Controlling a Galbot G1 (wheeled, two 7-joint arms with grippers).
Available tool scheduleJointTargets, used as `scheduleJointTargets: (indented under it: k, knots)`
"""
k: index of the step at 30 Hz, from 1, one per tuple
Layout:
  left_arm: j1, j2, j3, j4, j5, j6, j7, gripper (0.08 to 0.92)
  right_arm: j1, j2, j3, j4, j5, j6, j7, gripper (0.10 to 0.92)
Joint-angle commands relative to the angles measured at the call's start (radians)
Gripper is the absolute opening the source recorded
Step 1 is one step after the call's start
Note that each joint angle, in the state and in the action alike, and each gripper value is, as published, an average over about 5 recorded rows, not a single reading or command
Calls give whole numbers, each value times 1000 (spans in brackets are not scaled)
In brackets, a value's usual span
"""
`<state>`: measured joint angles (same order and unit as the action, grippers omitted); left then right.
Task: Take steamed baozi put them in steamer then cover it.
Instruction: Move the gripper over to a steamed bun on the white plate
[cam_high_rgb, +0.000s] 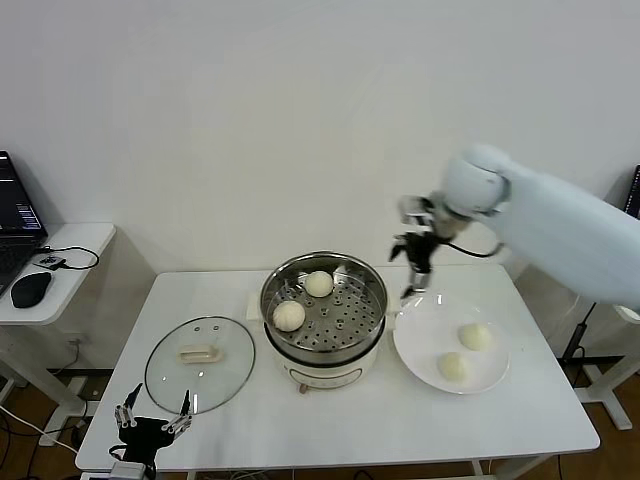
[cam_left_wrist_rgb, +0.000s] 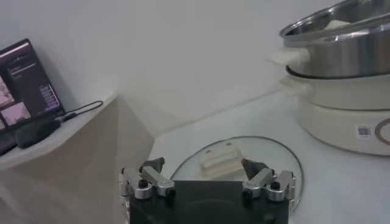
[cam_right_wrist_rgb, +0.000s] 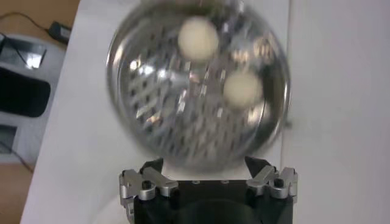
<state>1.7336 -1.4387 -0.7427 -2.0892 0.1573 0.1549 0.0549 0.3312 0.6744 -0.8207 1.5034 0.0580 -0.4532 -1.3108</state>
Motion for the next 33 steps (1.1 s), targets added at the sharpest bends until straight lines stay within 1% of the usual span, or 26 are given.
scheduleJointTargets:
  k: [1,8,14,23,33]
  knots:
    - [0,-1,3,10,1,2,1,823,-257,-247,158,99,-138,40,-8,823]
    - [8,-6,5,19,5,4,1,823,-470,-174,268,12,-262,73,13,823]
    - [0,-7,1,26,7,9,4,823,-528,-93,279,-75,-322,90,19,823]
    - [-4,-6,-5,38,11,12,6,823,-568,9,280,-157,-349,97,40,823]
    - [-11,-6,-4,57,19,12,7,823,-578,75,281,-243,-349,99,68,823]
